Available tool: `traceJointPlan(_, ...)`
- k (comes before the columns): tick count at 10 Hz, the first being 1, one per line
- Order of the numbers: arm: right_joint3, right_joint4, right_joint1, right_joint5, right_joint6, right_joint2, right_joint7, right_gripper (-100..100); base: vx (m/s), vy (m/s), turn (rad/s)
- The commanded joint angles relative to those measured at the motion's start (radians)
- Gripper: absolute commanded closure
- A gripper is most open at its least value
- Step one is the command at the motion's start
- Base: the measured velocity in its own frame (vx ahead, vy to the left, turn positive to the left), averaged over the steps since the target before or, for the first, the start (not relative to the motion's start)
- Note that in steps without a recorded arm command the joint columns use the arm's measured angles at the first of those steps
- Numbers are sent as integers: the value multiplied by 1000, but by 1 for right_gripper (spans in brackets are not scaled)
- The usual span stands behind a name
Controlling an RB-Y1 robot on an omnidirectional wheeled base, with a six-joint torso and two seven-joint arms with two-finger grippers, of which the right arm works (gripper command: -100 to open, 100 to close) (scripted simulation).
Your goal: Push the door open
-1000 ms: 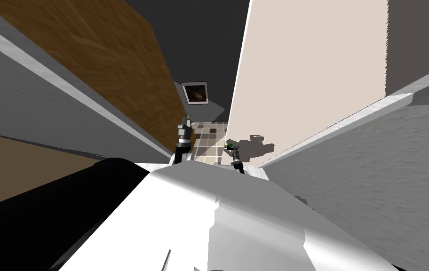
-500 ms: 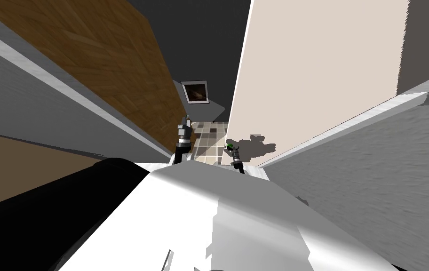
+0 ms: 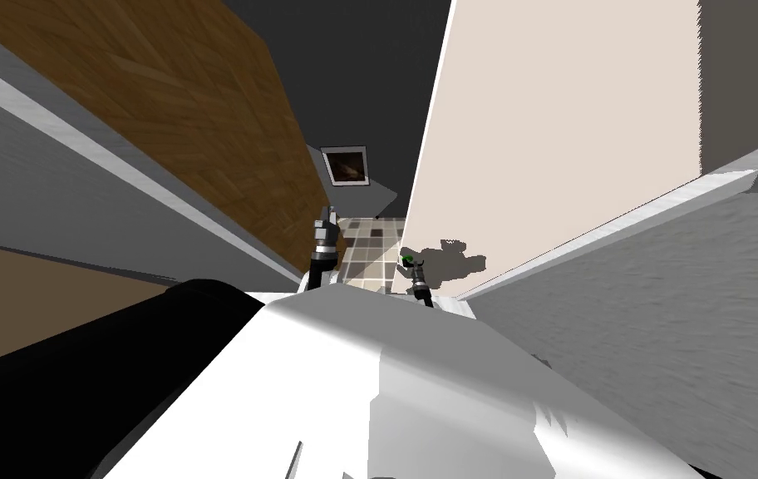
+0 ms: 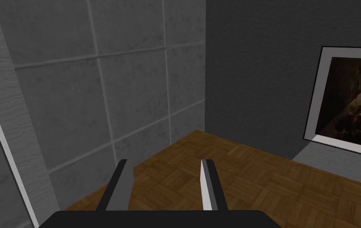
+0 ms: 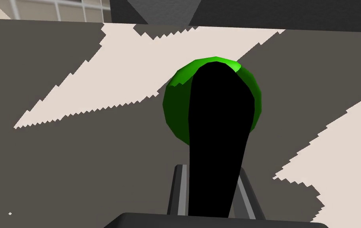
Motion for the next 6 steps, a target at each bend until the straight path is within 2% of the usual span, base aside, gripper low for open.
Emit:
traceJointPlan(1,-7,-38,11,-2,7,-14,1,100,117,59,-9)
traceJointPlan(3,-30,-36,9,-13,6,-32,8,100,141,88,-42)
traceJointPlan(6,-59,-33,8,-27,5,-48,15,100,187,88,-56)
